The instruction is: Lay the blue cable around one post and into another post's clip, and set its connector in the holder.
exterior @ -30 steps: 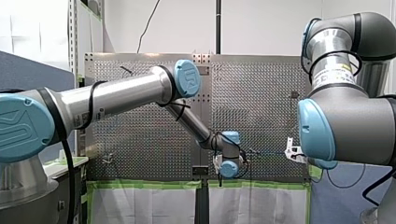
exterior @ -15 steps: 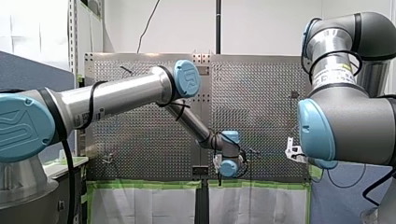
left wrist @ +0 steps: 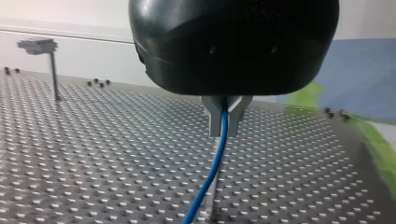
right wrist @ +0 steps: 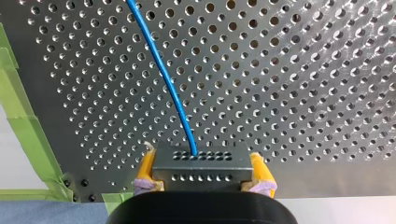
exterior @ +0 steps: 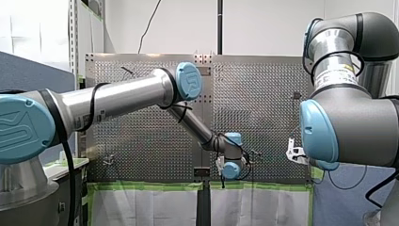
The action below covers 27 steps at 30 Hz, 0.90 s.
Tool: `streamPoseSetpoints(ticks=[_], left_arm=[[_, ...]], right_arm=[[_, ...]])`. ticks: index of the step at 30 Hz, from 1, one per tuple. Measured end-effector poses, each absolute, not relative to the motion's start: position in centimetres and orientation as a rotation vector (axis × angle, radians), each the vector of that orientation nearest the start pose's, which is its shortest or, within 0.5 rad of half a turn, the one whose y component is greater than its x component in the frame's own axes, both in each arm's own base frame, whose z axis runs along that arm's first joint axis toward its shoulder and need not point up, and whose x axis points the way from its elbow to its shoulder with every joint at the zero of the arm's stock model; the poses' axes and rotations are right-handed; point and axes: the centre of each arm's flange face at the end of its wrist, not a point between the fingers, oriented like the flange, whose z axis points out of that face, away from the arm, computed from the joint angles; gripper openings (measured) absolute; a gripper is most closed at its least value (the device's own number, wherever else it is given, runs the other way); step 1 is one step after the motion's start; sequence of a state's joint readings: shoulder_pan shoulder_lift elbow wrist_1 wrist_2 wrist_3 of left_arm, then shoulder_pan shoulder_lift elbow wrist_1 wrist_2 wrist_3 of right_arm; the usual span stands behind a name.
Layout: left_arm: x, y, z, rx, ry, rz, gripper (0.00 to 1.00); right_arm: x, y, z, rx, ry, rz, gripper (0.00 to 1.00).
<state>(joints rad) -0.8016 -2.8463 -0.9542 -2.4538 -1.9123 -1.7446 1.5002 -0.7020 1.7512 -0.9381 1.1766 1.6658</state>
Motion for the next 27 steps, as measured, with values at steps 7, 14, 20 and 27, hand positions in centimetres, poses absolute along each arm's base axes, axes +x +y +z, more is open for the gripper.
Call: streamPoseSetpoints(ticks=[7,14,20,27], left_arm=[[49.9,-65.8,-5.7,0.22,1.562,-0.509,0.0],[50.3,-65.4,-5.8,0.224,1.576,-0.507,0.0],[49.9,-65.3,-6.2,0.245,1.584,-0.49,0.0],[49.2,-65.4,-6.6,0.278,1.589,-0.461,0.0]], right_arm=[[12.6,-61.2,-1.2,1.472,-1.227,1.475,0.0],[12.4,-61.2,-1.3,1.472,-1.23,1.463,0.0],[12.1,-61.0,-1.4,1.468,-1.244,1.413,0.0],[12.0,-60.8,-1.7,1.461,-1.259,1.362,0.0]])
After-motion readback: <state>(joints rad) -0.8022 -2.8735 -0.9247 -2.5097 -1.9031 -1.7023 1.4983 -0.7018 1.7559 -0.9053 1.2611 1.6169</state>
